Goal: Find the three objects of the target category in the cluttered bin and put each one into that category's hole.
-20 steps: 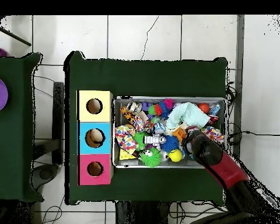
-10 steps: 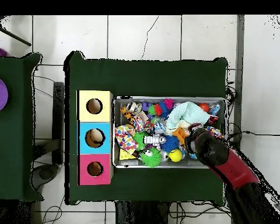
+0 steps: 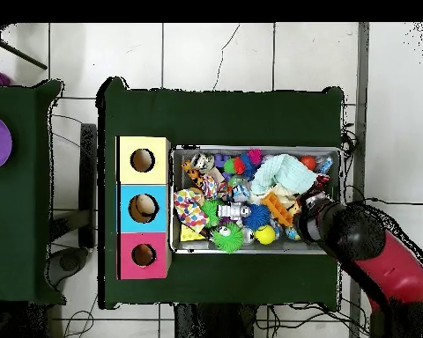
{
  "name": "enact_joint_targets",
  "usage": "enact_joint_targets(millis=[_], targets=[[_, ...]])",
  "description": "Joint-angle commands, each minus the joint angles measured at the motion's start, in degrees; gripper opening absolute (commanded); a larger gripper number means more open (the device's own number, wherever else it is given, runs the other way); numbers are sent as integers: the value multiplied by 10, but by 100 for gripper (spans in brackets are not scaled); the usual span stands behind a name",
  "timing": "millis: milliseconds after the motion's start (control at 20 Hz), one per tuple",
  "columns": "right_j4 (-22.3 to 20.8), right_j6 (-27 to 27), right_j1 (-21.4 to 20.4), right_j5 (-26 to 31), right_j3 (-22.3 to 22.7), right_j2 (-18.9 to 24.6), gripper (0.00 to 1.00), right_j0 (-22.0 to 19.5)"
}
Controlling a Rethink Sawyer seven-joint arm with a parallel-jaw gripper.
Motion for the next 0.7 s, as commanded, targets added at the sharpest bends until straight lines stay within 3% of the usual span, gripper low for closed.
enact_joint_targets(millis=[50,250,700], targets=[[-5,33,-56,81,11,-12,0,7],[1,34,-27,46,18,4,0,-9],[18,50,26,-81,88,56,0,-53]])
